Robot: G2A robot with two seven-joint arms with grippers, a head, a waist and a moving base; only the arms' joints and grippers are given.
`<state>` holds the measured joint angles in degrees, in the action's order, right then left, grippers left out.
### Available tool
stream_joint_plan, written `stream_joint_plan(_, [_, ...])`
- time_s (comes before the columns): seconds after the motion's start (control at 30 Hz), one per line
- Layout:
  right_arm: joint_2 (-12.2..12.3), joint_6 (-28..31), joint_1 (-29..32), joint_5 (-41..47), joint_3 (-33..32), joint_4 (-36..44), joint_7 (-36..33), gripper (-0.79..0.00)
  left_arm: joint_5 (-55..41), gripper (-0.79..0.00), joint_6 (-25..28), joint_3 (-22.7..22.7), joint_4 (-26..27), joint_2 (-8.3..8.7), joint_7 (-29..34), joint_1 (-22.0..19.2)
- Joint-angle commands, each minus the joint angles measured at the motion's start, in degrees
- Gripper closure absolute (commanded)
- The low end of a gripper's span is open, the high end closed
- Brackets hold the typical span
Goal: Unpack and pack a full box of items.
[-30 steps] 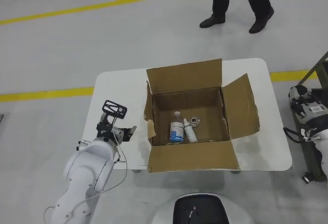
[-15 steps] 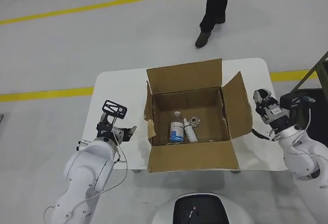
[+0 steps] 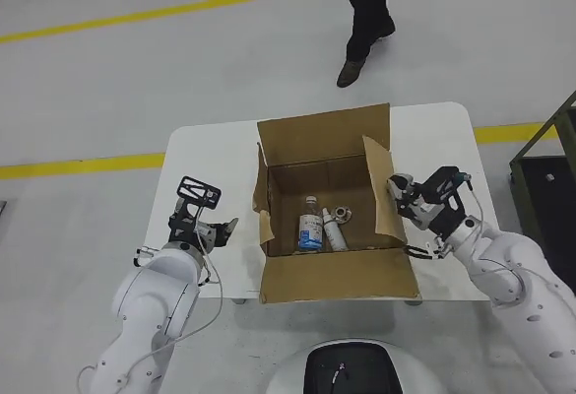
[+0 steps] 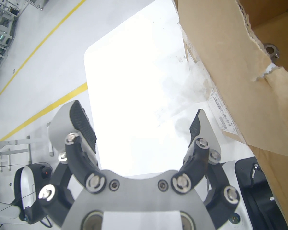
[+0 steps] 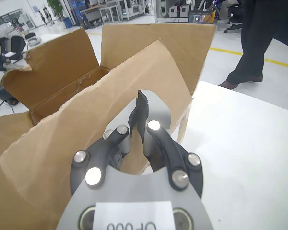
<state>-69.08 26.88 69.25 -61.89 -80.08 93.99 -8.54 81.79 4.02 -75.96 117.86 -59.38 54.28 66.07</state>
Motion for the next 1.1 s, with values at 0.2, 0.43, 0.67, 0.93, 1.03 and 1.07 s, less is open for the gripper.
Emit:
stream_joint_plan(0.2, [0.2,0.2,-1.0,-0.9,0.8,0.0,-2.9,0.0,1.7,0.0,3.2,3.4,-0.5,-0.57,-9.1,-0.8])
stream_joint_plan(0.43, [0.2,-2.4,-2.1,-1.3,1.2,-0.3,-6.2,0.0,1.9,0.0,11.9,8.5,-2.8,-1.11,-17.7,-2.8])
stream_joint_plan(0.67, [0.2,-4.0,-3.0,-1.2,1.5,-0.7,-8.6,0.0,2.2,0.0,14.2,11.8,-6.5,-1.87,-19.2,-5.3])
stream_joint_plan(0.93, [0.4,-0.1,-5.0,-3.1,3.4,-2.1,-10.3,0.0,1.0,0.0,16.2,14.5,-10.6,-2.74,-18.4,-8.0])
stream_joint_plan(1.03, [0.5,0.9,-5.5,-3.8,3.8,-2.6,-10.6,0.0,1.5,0.0,17.0,15.3,-11.8,-2.96,-17.8,-8.5])
stream_joint_plan(1.07, [0.5,0.9,-5.6,-3.8,3.9,-2.8,-10.5,0.0,1.6,0.0,17.2,15.6,-12.1,-3.04,-17.7,-8.7])
